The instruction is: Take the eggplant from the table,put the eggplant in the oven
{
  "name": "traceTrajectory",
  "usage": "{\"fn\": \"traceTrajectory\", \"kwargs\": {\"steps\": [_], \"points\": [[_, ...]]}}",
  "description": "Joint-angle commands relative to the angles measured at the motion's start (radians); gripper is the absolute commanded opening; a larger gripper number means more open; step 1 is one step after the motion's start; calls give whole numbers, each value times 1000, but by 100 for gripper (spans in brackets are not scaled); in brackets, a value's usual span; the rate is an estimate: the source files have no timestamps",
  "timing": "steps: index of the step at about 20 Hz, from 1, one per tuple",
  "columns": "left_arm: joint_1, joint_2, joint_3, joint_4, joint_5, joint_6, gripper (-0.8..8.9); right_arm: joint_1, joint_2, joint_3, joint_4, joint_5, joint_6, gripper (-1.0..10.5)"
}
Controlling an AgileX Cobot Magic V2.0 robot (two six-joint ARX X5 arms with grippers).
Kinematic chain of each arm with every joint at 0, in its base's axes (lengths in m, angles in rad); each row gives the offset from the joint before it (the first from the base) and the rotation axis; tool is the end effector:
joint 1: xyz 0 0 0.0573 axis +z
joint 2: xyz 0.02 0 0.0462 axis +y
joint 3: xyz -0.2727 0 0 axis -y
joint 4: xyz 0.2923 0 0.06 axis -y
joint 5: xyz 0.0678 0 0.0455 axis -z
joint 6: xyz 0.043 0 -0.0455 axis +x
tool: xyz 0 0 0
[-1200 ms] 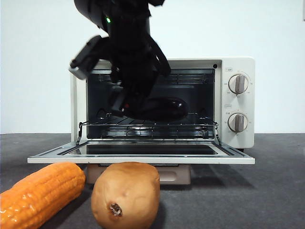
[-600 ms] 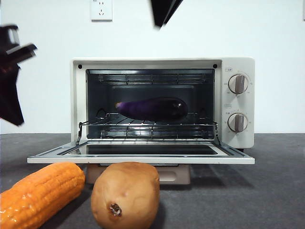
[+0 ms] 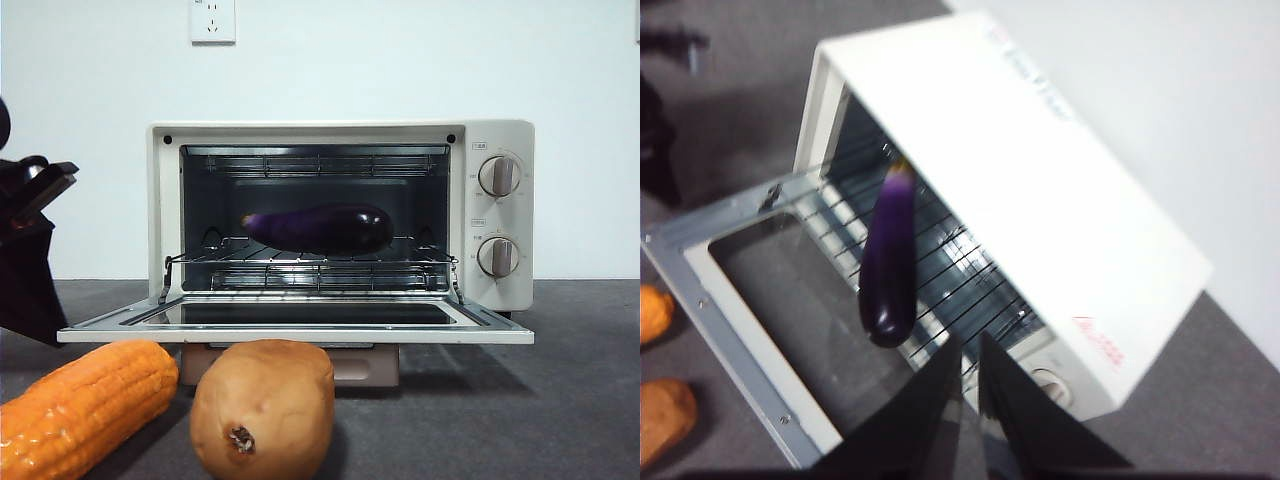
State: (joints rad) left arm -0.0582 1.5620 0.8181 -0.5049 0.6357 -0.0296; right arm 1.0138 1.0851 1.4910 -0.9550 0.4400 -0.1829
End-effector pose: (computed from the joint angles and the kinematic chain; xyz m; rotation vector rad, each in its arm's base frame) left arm 0.3037 -0.0433 0.1253 -0.3869 1.2286 -0.5824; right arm 0.1364 0.1843 0.4595 -0.5452 0.3656 0.5990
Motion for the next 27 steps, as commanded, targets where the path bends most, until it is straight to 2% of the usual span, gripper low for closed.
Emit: {"fn": "traceTrajectory", "kwargs": {"steps": [1,5,15,22,27], "points": [[8,56,3,-5,80,51,4,12,-34,24,4,9,18,14],[8,105,3,-21,116,81,4,12,-85,24,3,8,18,14],[10,158,5,-32,290,138,4,12,-156,24,2,8,18,14],[48,158,8,4,516,144,4,12,-177,24,-11,8,21,14],[86,158,54,15,728,142,4,12,-180,24,-42,7,40,14]]}}
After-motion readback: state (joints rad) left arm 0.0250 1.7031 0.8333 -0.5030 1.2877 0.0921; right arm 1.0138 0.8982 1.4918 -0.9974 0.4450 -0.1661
